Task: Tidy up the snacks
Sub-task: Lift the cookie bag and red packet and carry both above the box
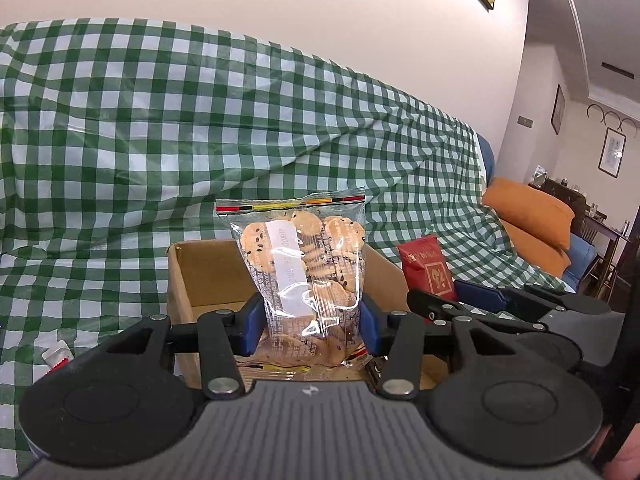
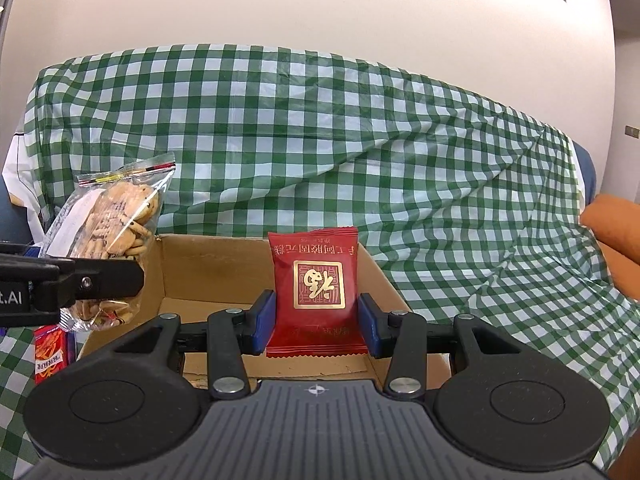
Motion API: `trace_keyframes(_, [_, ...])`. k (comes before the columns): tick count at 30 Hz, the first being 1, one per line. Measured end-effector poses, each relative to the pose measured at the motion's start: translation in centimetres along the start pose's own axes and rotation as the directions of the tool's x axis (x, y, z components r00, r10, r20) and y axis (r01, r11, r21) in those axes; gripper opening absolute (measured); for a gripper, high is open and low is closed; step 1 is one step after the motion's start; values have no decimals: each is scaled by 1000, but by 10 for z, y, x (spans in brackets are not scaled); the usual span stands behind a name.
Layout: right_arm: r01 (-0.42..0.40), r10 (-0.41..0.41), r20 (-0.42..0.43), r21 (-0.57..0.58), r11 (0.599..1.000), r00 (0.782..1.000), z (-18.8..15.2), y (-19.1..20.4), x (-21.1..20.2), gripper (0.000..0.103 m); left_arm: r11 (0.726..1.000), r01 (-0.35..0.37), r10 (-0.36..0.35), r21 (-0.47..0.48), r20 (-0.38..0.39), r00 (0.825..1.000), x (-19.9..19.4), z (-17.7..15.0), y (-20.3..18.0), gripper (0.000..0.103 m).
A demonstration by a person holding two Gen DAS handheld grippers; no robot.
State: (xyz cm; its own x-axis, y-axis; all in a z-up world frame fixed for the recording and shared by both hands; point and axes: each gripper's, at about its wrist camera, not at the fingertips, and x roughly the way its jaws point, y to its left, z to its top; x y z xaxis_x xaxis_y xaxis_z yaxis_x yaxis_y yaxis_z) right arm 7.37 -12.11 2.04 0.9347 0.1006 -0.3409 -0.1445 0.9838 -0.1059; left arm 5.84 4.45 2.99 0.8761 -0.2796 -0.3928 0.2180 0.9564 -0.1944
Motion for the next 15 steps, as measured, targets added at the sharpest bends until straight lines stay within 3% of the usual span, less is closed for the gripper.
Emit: trace_keyframes(15, [2,-2,0,2,1000,1000,0,-2,-1,46,1000,9,-9,6,-3,1000,3,-3,-4,53])
